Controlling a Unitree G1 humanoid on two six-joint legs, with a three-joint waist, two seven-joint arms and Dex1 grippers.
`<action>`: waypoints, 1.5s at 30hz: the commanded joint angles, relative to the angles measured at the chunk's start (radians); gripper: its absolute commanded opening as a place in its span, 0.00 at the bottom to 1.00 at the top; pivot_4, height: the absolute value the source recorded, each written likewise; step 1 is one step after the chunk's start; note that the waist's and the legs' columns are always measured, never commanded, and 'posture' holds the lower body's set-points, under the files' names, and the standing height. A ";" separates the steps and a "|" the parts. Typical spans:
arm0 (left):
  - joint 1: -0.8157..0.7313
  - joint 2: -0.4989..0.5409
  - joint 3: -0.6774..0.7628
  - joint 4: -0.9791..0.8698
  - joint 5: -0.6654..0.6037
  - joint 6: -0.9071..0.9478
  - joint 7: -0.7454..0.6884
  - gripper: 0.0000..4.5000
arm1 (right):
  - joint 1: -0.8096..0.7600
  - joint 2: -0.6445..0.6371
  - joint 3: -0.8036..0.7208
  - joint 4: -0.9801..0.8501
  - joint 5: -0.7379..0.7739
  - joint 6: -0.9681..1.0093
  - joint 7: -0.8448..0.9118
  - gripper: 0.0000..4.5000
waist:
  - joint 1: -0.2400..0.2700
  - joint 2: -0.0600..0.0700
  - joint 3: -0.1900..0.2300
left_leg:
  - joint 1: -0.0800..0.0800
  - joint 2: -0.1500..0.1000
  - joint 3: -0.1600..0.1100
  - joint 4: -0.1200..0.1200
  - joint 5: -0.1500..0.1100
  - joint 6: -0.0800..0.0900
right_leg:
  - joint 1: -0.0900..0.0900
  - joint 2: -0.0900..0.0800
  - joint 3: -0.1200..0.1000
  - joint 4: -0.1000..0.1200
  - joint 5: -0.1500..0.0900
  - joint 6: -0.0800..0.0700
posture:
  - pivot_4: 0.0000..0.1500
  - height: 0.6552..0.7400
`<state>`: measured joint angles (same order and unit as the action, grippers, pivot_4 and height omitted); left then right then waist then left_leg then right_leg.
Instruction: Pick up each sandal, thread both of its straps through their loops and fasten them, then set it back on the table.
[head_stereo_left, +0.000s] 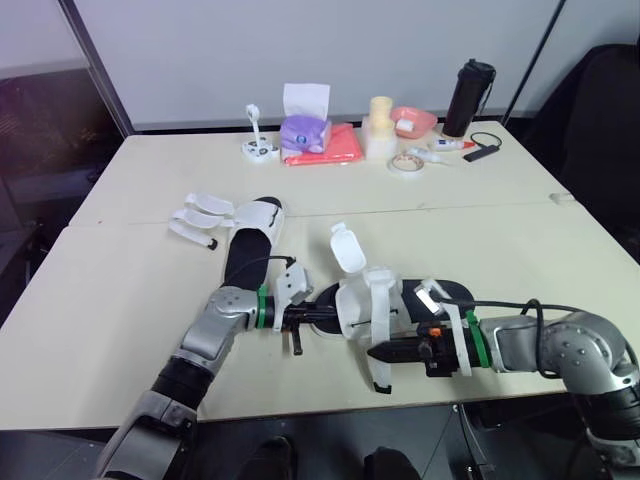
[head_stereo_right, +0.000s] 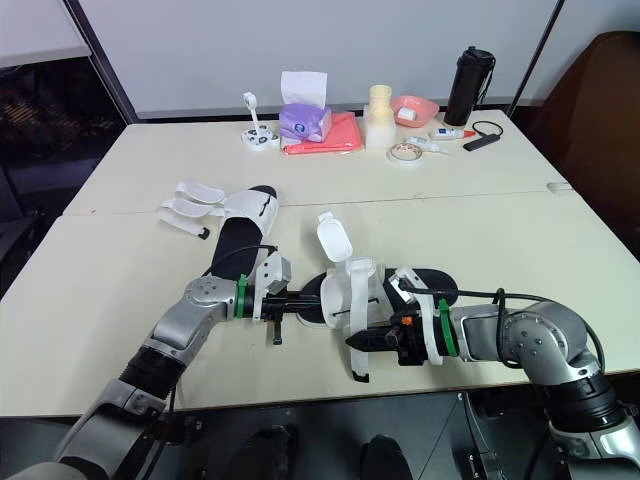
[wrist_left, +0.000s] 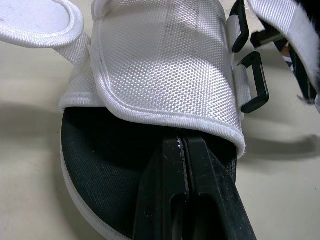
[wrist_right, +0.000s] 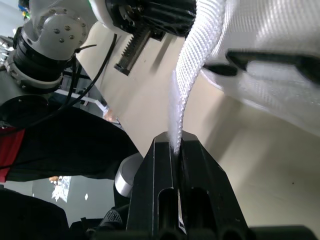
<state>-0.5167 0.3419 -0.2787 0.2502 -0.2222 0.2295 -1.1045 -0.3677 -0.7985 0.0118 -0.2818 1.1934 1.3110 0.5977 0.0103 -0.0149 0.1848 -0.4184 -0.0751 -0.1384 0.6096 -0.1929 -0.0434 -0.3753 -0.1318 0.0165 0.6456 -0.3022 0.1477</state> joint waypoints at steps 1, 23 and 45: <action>0.011 0.005 -0.014 0.015 0.023 0.016 0.004 0.00 | -0.130 -0.053 -0.086 -0.024 0.062 0.022 0.070 0.02 | 0.000 0.000 0.000 | 0.000 0.000 0.000 0.000 0.000 0.000 | 0.000 0.000 0.000 0.000 0.000 0.000 | 1.00 1.00; 0.054 0.021 -0.016 -0.035 0.029 0.017 0.026 0.00 | -0.689 0.007 0.337 0.640 -0.489 -0.087 0.568 0.02 | -0.008 0.000 0.000 | -0.009 -0.002 0.001 0.001 0.000 0.000 | -0.011 0.000 0.000 0.003 0.001 0.002 | 1.00 1.00; 0.077 0.035 -0.014 -0.065 0.027 0.029 0.030 0.00 | -0.708 0.041 0.315 0.636 -0.558 0.004 0.690 0.02 | -0.023 0.001 0.000 | -0.009 -0.002 0.000 0.000 0.000 0.000 | -0.011 0.000 0.000 0.004 0.001 0.002 | 1.00 1.00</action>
<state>-0.4672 0.3666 -0.2677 0.1710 -0.2188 0.2312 -1.0764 -1.0501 -0.7607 0.3582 0.3692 0.6327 1.3090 1.2755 -0.0122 -0.0144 0.1848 -0.4270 -0.0768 -0.1382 0.6099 -0.1929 -0.0436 -0.3865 -0.1318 0.0168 0.6496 -0.3009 0.1494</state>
